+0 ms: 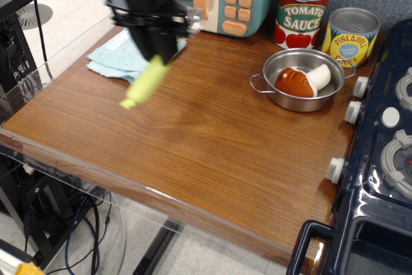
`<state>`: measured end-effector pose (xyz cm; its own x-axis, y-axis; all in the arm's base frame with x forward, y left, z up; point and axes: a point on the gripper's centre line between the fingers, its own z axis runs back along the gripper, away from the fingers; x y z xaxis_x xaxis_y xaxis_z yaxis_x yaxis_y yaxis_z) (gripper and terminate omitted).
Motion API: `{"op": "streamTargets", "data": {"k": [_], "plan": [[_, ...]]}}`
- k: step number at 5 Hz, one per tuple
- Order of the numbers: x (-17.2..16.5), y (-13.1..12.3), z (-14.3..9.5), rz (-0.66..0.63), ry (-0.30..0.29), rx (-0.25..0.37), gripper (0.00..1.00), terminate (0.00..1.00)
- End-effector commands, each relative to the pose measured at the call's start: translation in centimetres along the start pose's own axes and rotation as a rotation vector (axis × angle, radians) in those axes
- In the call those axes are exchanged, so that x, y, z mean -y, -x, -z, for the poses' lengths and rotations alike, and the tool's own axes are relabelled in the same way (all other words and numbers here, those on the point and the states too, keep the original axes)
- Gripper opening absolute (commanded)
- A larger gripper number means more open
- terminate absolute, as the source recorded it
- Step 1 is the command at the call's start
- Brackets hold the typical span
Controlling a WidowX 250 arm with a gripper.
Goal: Place the spoon on the front right table corner.
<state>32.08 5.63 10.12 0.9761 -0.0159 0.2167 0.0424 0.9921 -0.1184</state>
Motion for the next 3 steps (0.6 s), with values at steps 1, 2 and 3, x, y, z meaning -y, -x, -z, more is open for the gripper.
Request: {"op": "streamTargets", "data": {"k": [1, 2, 3], "plan": [[6.8, 0.3, -0.7, -0.001, 0.004, 0.012, 0.00, 0.00], [9.5, 0.9, 1.2, 0.006, -0.032, -0.010, 0.00, 0.00], [11.4, 2.0, 2.4, 0.032, -0.052, -0.015, 0.00, 0.00]]}}
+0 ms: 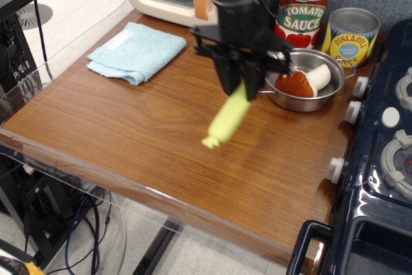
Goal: Place the spoon on the front right table corner.
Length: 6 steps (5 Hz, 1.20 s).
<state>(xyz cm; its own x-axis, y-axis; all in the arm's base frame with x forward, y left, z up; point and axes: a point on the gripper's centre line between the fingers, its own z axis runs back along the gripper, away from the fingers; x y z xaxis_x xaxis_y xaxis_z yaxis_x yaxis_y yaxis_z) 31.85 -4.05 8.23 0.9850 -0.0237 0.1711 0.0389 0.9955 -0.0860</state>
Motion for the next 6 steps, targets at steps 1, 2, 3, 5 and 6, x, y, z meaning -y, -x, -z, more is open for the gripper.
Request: {"op": "streamTargets", "data": {"k": [1, 2, 3, 5, 6], "plan": [[3.2, 2.5, 0.8, 0.050, -0.025, 0.005, 0.00, 0.00], [3.3, 2.7, 2.4, 0.064, -0.064, -0.020, 0.00, 0.00], [3.4, 2.6, 3.7, 0.061, -0.068, -0.027, 0.00, 0.00], [3.8, 2.7, 5.1, 0.089, -0.057, -0.099, 1.00, 0.00], [3.9, 2.6, 4.7, 0.094, -0.047, -0.088, 1.00, 0.00]]}}
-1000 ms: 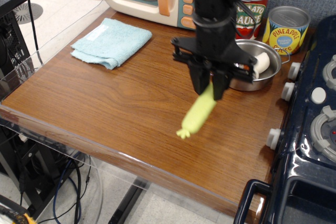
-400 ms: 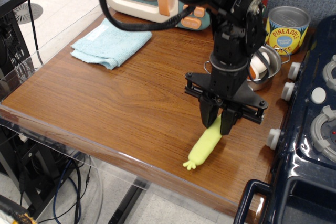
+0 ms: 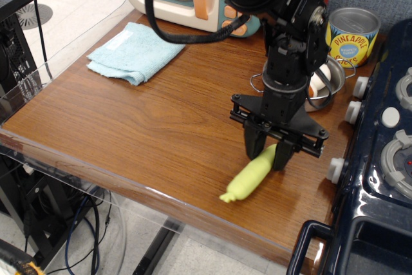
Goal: Place the spoon on the front right table corner.
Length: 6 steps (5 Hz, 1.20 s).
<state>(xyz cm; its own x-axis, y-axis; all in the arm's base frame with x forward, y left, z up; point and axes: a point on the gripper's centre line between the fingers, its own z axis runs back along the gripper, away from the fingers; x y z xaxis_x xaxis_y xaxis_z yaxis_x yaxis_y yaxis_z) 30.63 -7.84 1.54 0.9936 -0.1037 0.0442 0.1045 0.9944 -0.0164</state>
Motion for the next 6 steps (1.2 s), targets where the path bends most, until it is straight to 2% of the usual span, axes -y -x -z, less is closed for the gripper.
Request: {"op": "streamTargets", "data": {"k": [1, 3, 4, 6], "plan": [[0.2, 0.4, -3.1, 0.010, 0.067, 0.063, 1.00, 0.00], [-0.3, 0.2, -7.1, 0.022, 0.126, 0.135, 1.00, 0.00], [-0.7, 0.4, -10.0, 0.022, 0.184, 0.197, 1.00, 0.00], [-0.7, 0.4, -10.0, 0.022, 0.184, 0.197, 1.00, 0.00]]}}
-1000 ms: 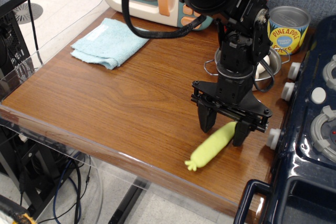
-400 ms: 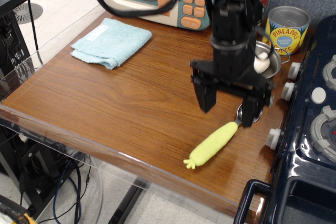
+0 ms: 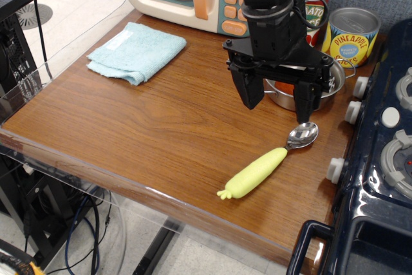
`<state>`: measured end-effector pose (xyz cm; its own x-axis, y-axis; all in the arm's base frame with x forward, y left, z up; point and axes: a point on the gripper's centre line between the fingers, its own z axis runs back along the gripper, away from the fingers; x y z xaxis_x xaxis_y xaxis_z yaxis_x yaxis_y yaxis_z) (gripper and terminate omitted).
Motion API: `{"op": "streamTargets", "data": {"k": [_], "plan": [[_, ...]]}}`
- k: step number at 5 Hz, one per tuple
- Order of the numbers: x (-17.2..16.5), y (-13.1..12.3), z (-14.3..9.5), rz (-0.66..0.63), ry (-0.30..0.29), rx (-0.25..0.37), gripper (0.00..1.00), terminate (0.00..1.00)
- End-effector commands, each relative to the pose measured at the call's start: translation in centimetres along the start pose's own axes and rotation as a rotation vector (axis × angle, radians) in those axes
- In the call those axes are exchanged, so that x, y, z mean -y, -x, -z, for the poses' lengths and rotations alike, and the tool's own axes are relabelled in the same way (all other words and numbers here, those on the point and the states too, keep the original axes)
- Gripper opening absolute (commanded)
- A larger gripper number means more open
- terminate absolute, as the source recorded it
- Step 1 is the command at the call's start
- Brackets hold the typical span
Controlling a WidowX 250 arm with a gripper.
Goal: Place the spoon on the front right table corner.
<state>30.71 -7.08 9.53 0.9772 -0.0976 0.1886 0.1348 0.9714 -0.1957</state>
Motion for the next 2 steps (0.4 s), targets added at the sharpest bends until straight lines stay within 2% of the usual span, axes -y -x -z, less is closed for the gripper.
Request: {"op": "streamTargets", "data": {"k": [1, 2], "plan": [[0.31, 0.48, -2.08, 0.015, 0.002, 0.050, 1.00, 0.00], [0.31, 0.48, -2.08, 0.015, 0.002, 0.050, 1.00, 1.00]]}}
